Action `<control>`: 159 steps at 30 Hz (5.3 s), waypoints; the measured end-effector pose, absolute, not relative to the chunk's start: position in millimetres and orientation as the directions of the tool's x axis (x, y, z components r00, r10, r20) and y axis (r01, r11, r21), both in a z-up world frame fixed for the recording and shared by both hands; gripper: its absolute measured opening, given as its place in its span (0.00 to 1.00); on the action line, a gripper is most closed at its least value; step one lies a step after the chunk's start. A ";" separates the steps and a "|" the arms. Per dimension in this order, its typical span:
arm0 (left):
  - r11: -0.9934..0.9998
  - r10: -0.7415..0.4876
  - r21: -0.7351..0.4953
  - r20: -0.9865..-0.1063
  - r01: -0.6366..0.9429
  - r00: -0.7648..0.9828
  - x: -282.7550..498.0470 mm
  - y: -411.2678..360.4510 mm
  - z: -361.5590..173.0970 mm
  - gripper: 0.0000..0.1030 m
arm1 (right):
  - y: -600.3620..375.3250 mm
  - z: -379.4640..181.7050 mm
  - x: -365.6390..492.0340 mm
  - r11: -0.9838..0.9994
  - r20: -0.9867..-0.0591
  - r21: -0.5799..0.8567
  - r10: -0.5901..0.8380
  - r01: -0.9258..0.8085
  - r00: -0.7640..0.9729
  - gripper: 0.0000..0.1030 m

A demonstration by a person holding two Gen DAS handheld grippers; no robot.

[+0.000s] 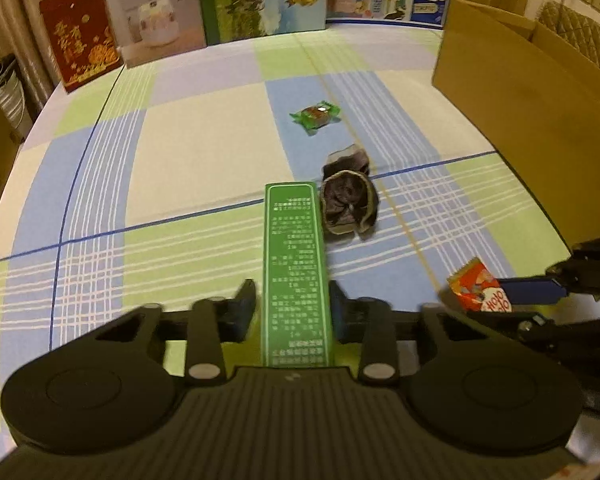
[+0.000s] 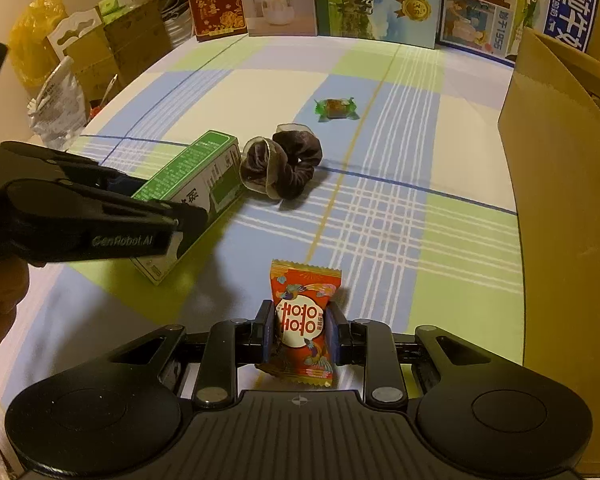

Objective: Organize objects
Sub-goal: 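Grasp the green medicine box lengthwise with the left gripper while the right gripper holds the candy, then carry the green box and red candy packet over the cardboard box, then open both grippers to drop the green box and candy into the cardboard box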

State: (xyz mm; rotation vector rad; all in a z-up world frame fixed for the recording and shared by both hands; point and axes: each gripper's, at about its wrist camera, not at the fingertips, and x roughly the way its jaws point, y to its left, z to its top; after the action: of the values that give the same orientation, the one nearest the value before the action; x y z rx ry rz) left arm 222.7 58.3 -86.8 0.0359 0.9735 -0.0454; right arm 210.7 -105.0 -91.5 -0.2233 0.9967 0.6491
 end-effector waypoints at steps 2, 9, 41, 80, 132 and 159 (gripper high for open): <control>0.999 -0.028 -0.001 -0.831 0.049 0.556 224.6 59.5 -87.2 0.25 | -105.2 -91.3 211.6 0.791 -0.835 0.115 0.404 -0.600 0.373 0.23; 0.999 -0.032 -0.018 -0.826 0.030 0.563 223.2 58.4 -78.7 0.24 | -113.3 -84.0 216.4 0.814 -0.814 0.127 0.412 -0.566 0.410 0.23; 0.999 -0.028 -0.007 -0.855 0.042 0.518 214.9 41.6 -86.8 0.24 | -116.0 -74.0 222.5 0.821 -0.791 0.171 0.444 -0.544 0.421 0.22; 0.993 -0.069 -0.114 -0.633 -0.004 0.771 120.0 -74.5 58.6 0.24 | -249.0 64.9 159.6 0.900 -0.593 0.119 0.402 -0.418 0.698 0.22; 0.976 -0.216 -0.118 -0.659 0.185 0.720 269.3 -229.3 50.9 0.25 | -405.7 57.9 249.3 0.962 -0.641 0.139 0.267 -0.233 0.720 0.22; 0.988 -0.154 -0.105 -0.650 0.113 0.744 231.6 -173.8 58.6 0.44 | -396.6 67.9 239.1 0.927 -0.608 0.270 0.373 -0.259 0.701 0.60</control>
State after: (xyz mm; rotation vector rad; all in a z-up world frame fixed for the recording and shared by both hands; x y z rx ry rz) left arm 231.6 -173.8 58.6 -0.0602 0.7174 -0.1460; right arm 239.1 -396.6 67.9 0.1690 0.7123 0.3540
